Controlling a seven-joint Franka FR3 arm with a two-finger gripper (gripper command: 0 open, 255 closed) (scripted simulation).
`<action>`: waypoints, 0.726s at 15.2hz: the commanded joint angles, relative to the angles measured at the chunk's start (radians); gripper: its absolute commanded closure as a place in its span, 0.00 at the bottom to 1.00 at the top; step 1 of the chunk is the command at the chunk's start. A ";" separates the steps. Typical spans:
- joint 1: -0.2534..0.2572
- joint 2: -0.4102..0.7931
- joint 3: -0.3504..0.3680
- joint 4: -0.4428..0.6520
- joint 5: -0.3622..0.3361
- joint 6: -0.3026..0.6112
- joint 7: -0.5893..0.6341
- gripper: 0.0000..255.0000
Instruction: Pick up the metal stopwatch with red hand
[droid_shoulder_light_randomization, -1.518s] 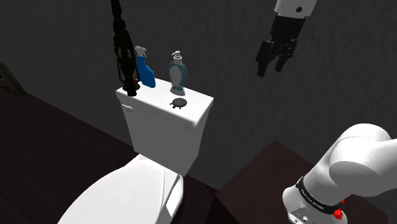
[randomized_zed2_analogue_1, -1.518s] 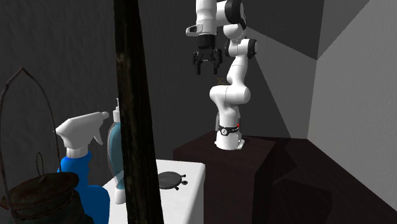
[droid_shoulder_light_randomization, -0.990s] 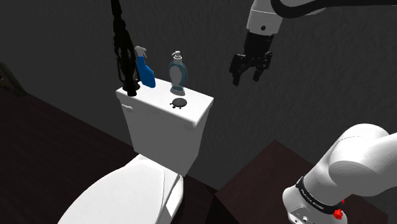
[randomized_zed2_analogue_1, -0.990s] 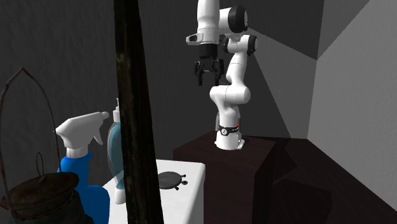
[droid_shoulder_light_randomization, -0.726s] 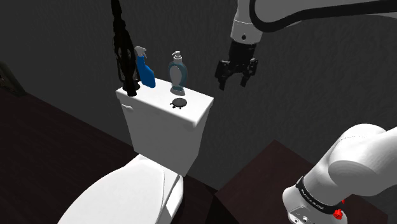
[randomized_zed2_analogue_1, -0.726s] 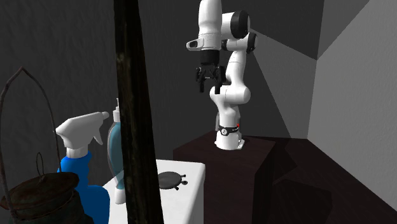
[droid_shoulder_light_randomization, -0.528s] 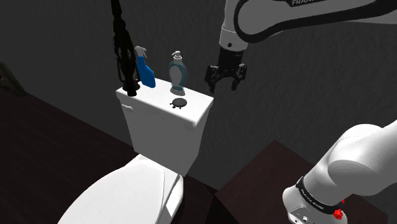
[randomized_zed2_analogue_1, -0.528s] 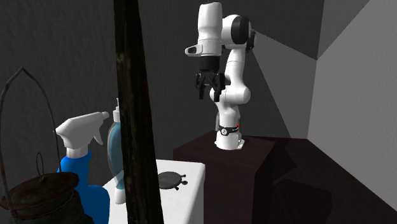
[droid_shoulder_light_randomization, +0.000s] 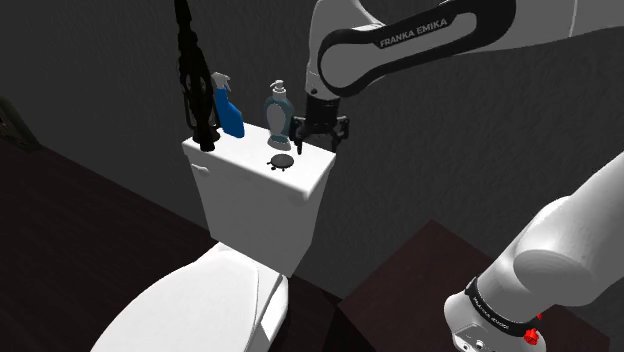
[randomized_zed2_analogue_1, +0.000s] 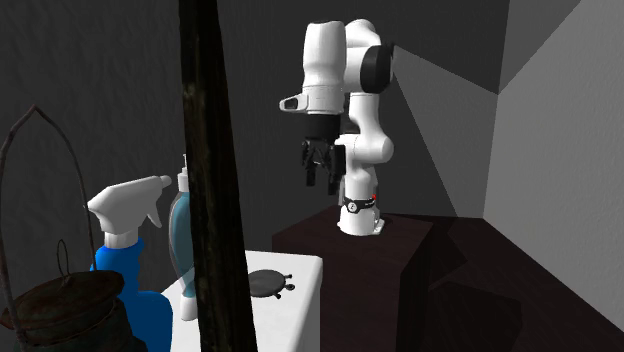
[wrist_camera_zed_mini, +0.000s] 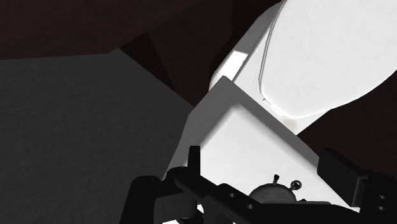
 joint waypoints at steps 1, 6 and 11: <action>0.000 0.082 0.013 0.051 -0.030 0.032 0.067 0.00; 0.016 0.280 0.013 0.194 -0.114 0.084 0.213 0.00; 0.052 0.478 -0.017 0.375 -0.185 0.101 0.335 0.00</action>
